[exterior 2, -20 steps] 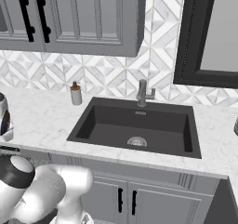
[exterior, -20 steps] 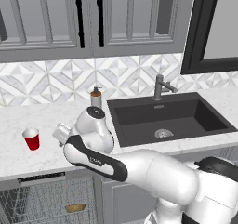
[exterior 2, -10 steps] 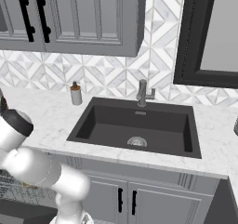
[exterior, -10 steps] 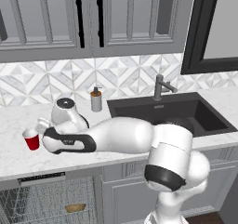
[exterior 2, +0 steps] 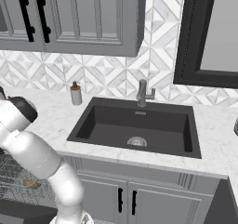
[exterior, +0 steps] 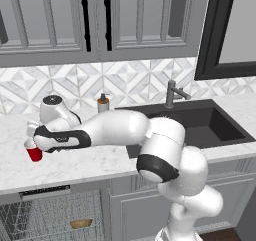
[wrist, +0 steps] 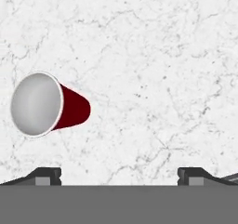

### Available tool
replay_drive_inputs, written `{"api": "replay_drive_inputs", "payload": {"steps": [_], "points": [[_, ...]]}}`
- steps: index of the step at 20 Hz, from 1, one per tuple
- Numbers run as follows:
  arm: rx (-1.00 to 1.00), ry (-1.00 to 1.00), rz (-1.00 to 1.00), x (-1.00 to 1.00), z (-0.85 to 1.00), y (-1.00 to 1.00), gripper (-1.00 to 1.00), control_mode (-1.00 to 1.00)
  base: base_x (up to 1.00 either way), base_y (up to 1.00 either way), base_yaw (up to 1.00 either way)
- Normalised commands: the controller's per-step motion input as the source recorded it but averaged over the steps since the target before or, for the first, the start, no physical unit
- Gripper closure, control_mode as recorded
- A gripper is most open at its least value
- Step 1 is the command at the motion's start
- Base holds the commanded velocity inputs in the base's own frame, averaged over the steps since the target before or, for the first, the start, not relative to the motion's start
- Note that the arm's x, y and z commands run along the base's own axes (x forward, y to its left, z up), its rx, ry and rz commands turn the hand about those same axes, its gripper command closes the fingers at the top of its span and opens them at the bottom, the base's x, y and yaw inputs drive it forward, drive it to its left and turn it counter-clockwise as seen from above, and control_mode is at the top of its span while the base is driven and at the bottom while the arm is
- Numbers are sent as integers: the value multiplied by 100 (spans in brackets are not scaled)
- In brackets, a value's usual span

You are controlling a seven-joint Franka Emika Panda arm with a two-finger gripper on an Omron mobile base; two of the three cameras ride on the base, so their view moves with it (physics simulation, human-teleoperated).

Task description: Pick up the cup and bowl from the counter, place them in the dishwasher, and close the dishwasher door.

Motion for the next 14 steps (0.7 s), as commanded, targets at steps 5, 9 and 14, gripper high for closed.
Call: {"api": "replay_drive_inputs", "payload": {"steps": [5,9,14], "points": [[-9,-1,18,2,0,37,-100,-100,0,0,0],[-1,0,16,18,0,1,-100,-100,0,0,0],[0,0,16,7,-12,-5,-100,-100,0,0,0]]}}
